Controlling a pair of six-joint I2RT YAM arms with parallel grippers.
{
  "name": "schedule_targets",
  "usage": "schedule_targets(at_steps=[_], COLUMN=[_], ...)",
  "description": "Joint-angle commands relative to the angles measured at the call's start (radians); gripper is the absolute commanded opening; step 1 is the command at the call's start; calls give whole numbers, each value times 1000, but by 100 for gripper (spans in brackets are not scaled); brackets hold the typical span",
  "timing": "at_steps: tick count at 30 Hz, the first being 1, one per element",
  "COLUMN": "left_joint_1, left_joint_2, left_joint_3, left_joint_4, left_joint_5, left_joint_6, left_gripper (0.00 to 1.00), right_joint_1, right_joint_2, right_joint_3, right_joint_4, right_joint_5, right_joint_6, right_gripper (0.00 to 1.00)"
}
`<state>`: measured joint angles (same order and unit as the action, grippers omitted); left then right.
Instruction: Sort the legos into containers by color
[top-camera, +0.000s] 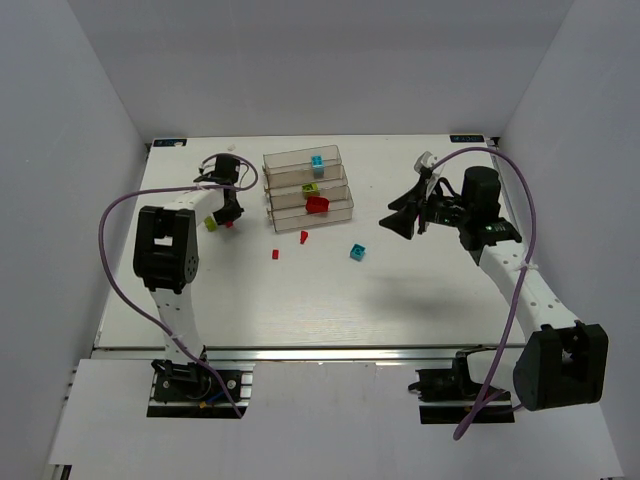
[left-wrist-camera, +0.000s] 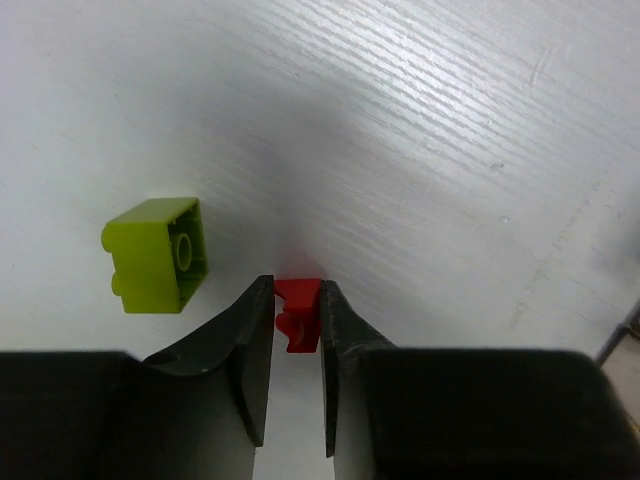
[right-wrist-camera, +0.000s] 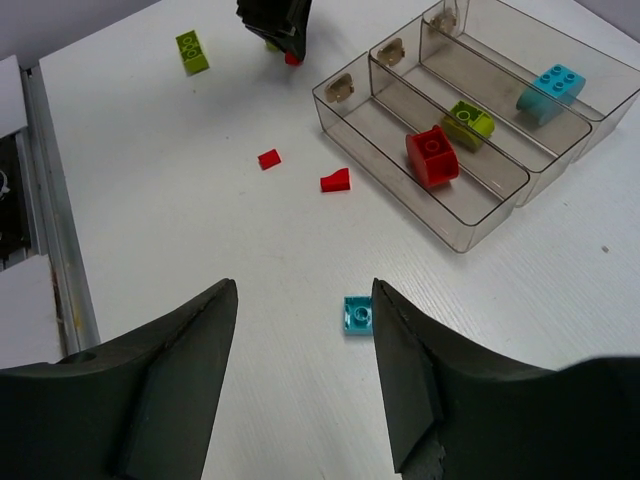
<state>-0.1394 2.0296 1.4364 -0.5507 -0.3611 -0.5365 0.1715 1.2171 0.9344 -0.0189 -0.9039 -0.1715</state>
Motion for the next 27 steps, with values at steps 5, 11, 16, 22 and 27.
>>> schedule_targets(at_steps=[5,11,16,22,27], left_joint_1=[-23,-32,-42,-101,-135], left_joint_2=[-161,-340,-303,-123,-59], left_joint_3=[-30,-135,-120,48,147], left_joint_4=[18,177,245,190,143], left_joint_5=[169,606,792,857,811], left_joint_6=[103,260,311,322,322], left_gripper=[3,0,0,2,38], right_joint_1=[-24,-27,-24,-26,-20], right_joint_2=[7,32,45,64,97], right_joint_3=[0,14,14,12,30], right_joint_4=[45,20,20,-10,-65], right_joint_5=[-69,-93,-90,-73,-66], right_joint_6=[18,-2,-3,-23,-86], right_gripper=[54,37,36,40,52])
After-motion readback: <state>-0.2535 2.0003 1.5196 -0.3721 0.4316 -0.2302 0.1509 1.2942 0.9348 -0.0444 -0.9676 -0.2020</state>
